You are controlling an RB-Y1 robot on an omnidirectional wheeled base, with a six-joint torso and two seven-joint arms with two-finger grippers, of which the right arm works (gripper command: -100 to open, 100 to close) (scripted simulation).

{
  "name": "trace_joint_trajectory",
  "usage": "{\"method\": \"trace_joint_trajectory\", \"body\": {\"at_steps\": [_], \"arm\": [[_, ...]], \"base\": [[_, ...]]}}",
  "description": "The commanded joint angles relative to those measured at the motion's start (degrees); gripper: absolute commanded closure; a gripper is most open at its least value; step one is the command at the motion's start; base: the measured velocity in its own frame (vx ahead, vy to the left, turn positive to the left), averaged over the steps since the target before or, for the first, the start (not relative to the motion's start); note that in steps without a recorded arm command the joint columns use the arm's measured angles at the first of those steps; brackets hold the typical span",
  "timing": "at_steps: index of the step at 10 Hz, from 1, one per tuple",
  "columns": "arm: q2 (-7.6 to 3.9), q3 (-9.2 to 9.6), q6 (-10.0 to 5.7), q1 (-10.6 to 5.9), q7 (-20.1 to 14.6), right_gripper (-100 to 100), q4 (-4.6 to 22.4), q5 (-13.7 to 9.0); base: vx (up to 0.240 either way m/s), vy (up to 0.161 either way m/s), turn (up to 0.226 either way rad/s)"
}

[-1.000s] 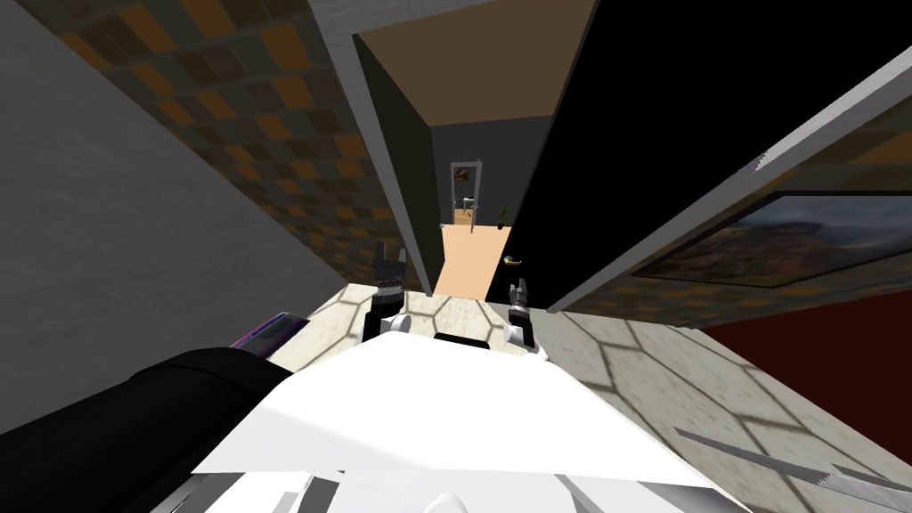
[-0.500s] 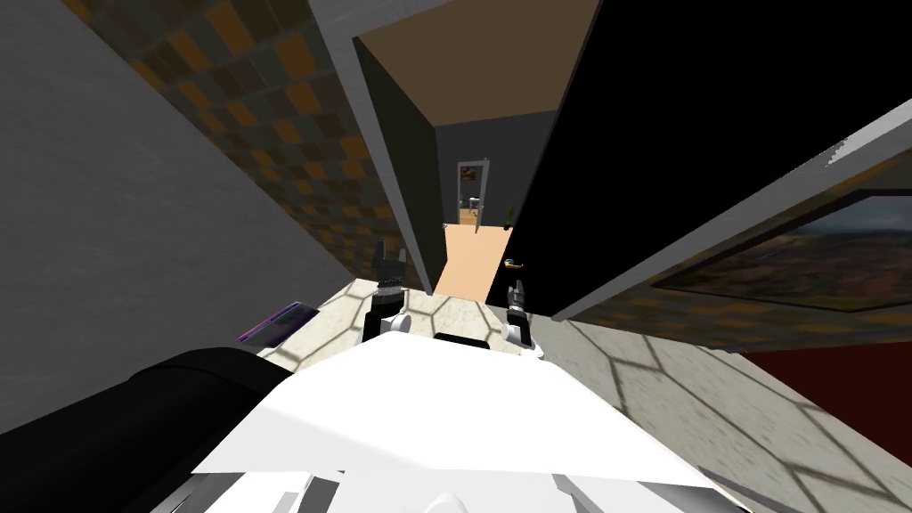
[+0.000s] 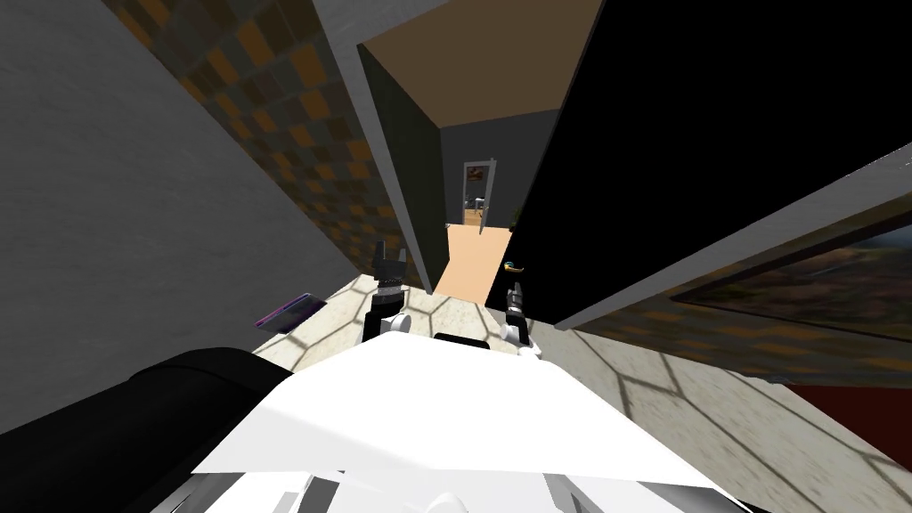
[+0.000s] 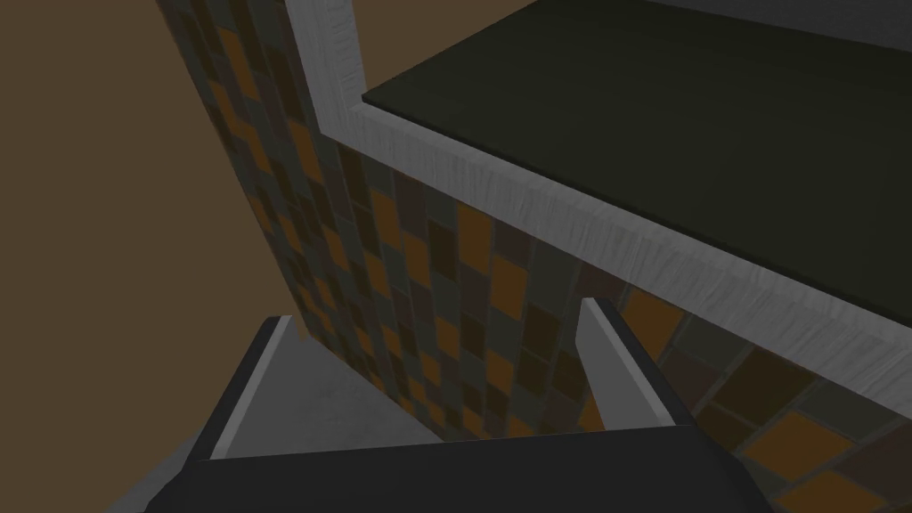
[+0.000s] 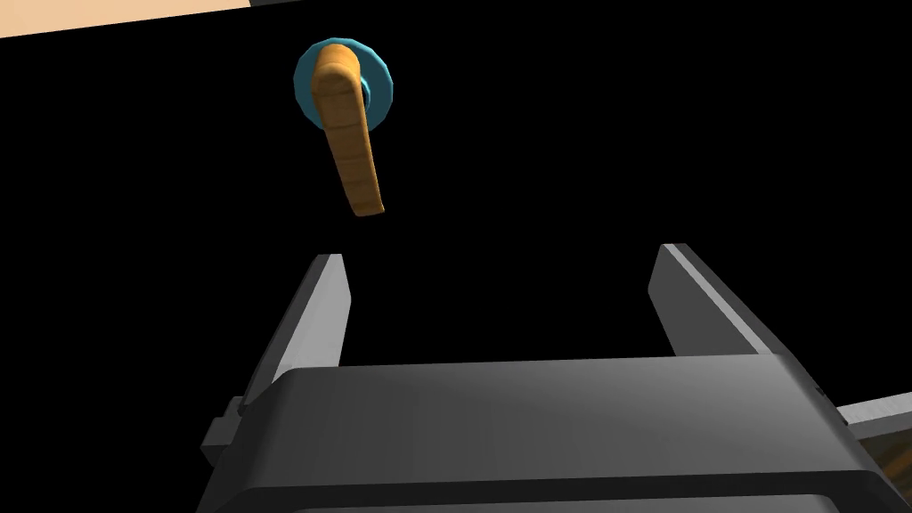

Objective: Push the door open

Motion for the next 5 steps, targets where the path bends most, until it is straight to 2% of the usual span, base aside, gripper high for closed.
{"method": "trace_joint_trajectory", "body": {"at_steps": [1, 5], "arm": [[0.08, 0.12, -0.41, -1.10, 0.6, -100, 2.5, -0.7], [0.10, 0.39, -1.27, -3.40, 1.8, -100, 7.8, -2.2]], "base": [[0.040, -0.121, 0.124], [0.026, -0.100, 0.098]]}}
